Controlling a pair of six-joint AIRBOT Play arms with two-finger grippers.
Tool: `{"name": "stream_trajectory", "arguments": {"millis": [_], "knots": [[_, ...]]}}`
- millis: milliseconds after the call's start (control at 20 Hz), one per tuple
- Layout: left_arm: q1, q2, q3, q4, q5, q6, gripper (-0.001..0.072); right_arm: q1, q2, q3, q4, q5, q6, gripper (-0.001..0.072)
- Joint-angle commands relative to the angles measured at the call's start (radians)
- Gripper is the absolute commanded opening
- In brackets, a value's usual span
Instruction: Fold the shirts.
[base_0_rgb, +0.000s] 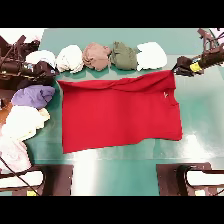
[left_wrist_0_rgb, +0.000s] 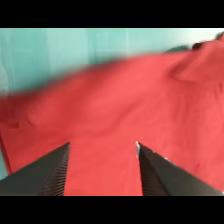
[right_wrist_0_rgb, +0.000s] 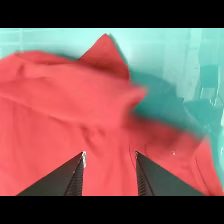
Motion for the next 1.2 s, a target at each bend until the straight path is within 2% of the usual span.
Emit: {"name": "stream_trajectory", "arguments": {"millis": [0,150,350,600,800,1150], "knots": [[0.003,-0.016,0.021,0.098,-0.043,-0.024,0.0496,-0.015,0.008,-0.018,0.003,-0.061,-0.002,0.0375],[0.002,0.029,-0.031,0.221,-0.172,-0.027,0.0496,-0.061,0.068,-0.019,0.003,0.014,-0.003,0.0375],[0.003,0.25,-0.401,0.245,-0.138,-0.024,0.0496,-0.093,0.142,-0.023,0.003,0.104,-0.048,0.0375],[0.002,0.478,-0.803,0.254,-0.136,-0.037,0.0496,-0.097,0.211,-0.087,0.003,0.073,-0.067,0.0375],[0.002,0.488,-0.917,0.253,-0.133,-0.042,0.0496,-0.097,0.222,-0.134,0.004,0.069,-0.067,0.0375],[-0.001,0.475,-0.955,0.257,-0.127,-0.043,0.0495,-0.097,0.222,-0.139,0.004,0.066,-0.068,0.0374]]}}
